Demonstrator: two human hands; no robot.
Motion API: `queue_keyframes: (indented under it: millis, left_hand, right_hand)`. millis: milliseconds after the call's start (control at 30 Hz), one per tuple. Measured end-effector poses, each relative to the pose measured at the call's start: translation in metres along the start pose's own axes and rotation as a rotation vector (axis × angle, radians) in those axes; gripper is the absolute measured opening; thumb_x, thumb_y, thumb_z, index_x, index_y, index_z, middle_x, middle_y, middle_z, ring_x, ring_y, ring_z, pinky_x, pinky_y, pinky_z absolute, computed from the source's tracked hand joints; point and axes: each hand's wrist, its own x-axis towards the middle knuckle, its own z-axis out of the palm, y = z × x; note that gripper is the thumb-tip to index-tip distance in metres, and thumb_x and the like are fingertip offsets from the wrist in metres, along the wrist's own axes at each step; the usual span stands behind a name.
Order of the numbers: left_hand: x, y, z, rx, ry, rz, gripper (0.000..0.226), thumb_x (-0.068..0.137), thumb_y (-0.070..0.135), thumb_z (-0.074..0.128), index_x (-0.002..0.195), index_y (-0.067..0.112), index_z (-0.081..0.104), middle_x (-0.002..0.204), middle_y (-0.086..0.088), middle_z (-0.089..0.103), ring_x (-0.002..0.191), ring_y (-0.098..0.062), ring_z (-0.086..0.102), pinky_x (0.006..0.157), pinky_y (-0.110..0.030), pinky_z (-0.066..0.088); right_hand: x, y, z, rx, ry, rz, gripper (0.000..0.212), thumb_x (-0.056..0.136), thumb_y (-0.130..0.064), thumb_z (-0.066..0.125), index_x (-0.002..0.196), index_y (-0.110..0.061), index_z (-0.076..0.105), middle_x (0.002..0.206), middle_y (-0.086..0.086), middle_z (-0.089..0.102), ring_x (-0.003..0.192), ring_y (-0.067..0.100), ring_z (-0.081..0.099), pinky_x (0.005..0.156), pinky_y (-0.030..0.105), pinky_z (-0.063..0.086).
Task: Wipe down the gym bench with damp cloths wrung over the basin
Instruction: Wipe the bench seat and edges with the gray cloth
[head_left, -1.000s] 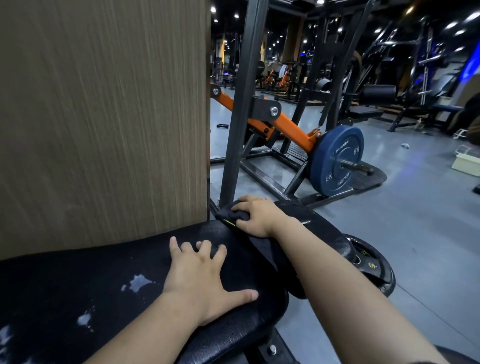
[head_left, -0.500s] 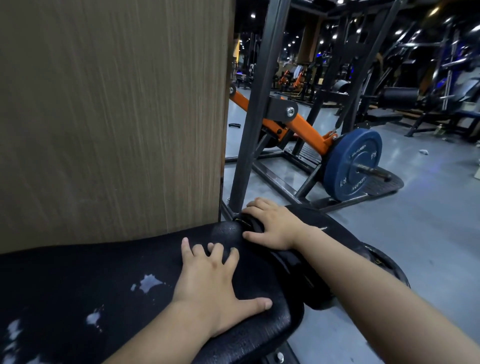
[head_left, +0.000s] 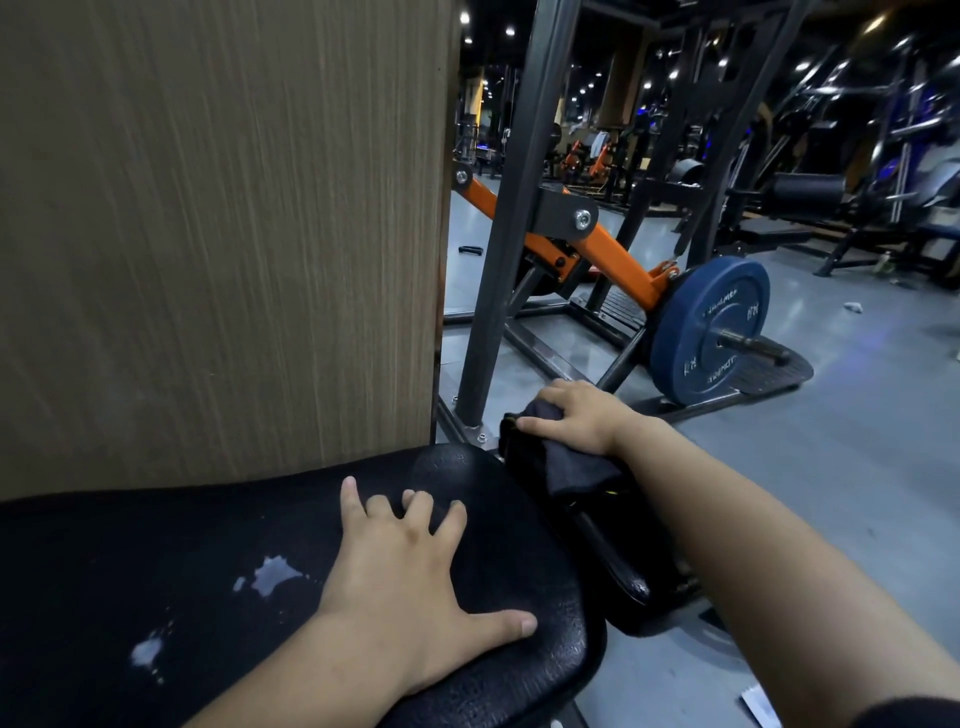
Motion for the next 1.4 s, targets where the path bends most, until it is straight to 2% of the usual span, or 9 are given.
queue_keyframes:
  millis: [100, 233, 300, 500, 567, 767, 933, 1133, 1400]
  left_hand:
    - [0.0, 0.003, -0.003, 0.021, -0.044, -0.004, 0.124, 0.058, 0.102, 0.003, 0.157, 0.029, 0.001, 0.159, -0.012, 0.022, 0.134, -0.039, 0.033, 0.113, -0.067, -0.007]
    - [0.001, 0.001, -0.008, 0.035, -0.073, -0.009, 0.123, 0.059, 0.102, 0.005, 0.157, 0.029, -0.003, 0.163, -0.014, 0.013, 0.137, -0.041, 0.03, 0.111, -0.068, -0.011]
    - [0.002, 0.0, -0.01, 0.019, -0.099, -0.014, 0.122, 0.06, 0.102, 0.008, 0.157, 0.029, -0.005, 0.164, -0.015, 0.009, 0.139, -0.043, 0.027, 0.11, -0.07, -0.013]
    - [0.001, 0.002, -0.007, -0.001, -0.09, 0.011, 0.122, 0.061, 0.101, 0.008, 0.157, 0.028, -0.002, 0.163, -0.015, 0.011, 0.138, -0.042, 0.027, 0.111, -0.068, -0.012]
    - [-0.001, 0.002, -0.005, 0.006, -0.059, 0.009, 0.121, 0.061, 0.101, 0.006, 0.157, 0.028, -0.002, 0.163, -0.014, 0.012, 0.138, -0.041, 0.028, 0.112, -0.067, -0.01]
    - [-0.001, 0.003, -0.001, 0.027, -0.036, 0.009, 0.123, 0.058, 0.101, -0.001, 0.158, 0.029, 0.002, 0.16, -0.011, 0.021, 0.134, -0.039, 0.035, 0.114, -0.066, -0.004]
    - [-0.003, 0.002, 0.0, 0.021, -0.003, 0.002, 0.124, 0.055, 0.101, -0.003, 0.157, 0.032, 0.008, 0.154, -0.007, 0.032, 0.13, -0.039, 0.039, 0.116, -0.063, 0.005]
    - [-0.002, 0.002, -0.002, 0.004, -0.017, -0.008, 0.125, 0.054, 0.103, -0.001, 0.156, 0.032, 0.013, 0.154, -0.007, 0.032, 0.13, -0.041, 0.04, 0.116, -0.062, 0.01]
    - [-0.002, 0.003, -0.002, -0.016, -0.018, -0.019, 0.126, 0.054, 0.104, 0.002, 0.155, 0.031, 0.019, 0.154, -0.008, 0.033, 0.129, -0.042, 0.04, 0.113, -0.061, 0.016]
  right_hand:
    - [-0.007, 0.02, -0.006, 0.036, 0.005, 0.065, 0.063, 0.068, -0.089, 0.037, 0.091, -0.032, 0.052, 0.101, -0.006, 0.052, 0.11, 0.024, 0.051, 0.1, 0.043, 0.04]
    - [-0.006, 0.04, -0.01, 0.115, 0.006, 0.13, 0.064, 0.078, -0.077, 0.051, 0.111, -0.023, 0.06, 0.111, 0.001, 0.055, 0.113, 0.025, 0.052, 0.099, 0.037, 0.038]
    - [-0.007, 0.056, -0.008, 0.142, 0.036, 0.205, 0.058, 0.081, -0.073, 0.055, 0.111, -0.023, 0.057, 0.11, 0.003, 0.055, 0.114, 0.027, 0.053, 0.094, 0.034, 0.037]
    - [-0.037, 0.083, -0.003, 0.258, 0.062, 0.395, 0.081, 0.075, -0.079, 0.054, 0.13, -0.019, 0.055, 0.135, 0.012, 0.058, 0.122, 0.029, 0.053, 0.096, 0.032, 0.039]
    - [-0.051, 0.083, -0.003, 0.271, 0.079, 0.403, 0.076, 0.074, -0.079, 0.053, 0.119, -0.019, 0.058, 0.129, 0.012, 0.061, 0.114, 0.029, 0.054, 0.09, 0.031, 0.038]
    - [-0.107, 0.081, -0.008, 0.243, 0.078, 0.398, 0.08, 0.07, -0.083, 0.045, 0.123, -0.023, 0.053, 0.127, 0.01, 0.061, 0.11, 0.027, 0.054, 0.086, 0.032, 0.036]
    - [-0.151, 0.079, 0.002, 0.265, 0.173, 0.354, 0.093, 0.07, -0.081, 0.044, 0.143, -0.023, 0.043, 0.13, 0.01, 0.052, 0.125, 0.027, 0.048, 0.1, 0.03, 0.033]
    - [-0.187, 0.076, 0.02, 0.3, 0.304, 0.342, 0.096, 0.073, -0.085, 0.045, 0.146, -0.023, 0.039, 0.127, 0.006, 0.047, 0.127, 0.025, 0.044, 0.104, 0.028, 0.03]
    - [-0.21, 0.054, 0.047, 0.269, 0.532, 0.345, 0.094, 0.074, -0.077, 0.044, 0.147, -0.018, 0.041, 0.138, 0.012, 0.04, 0.131, 0.031, 0.034, 0.112, 0.039, 0.026]
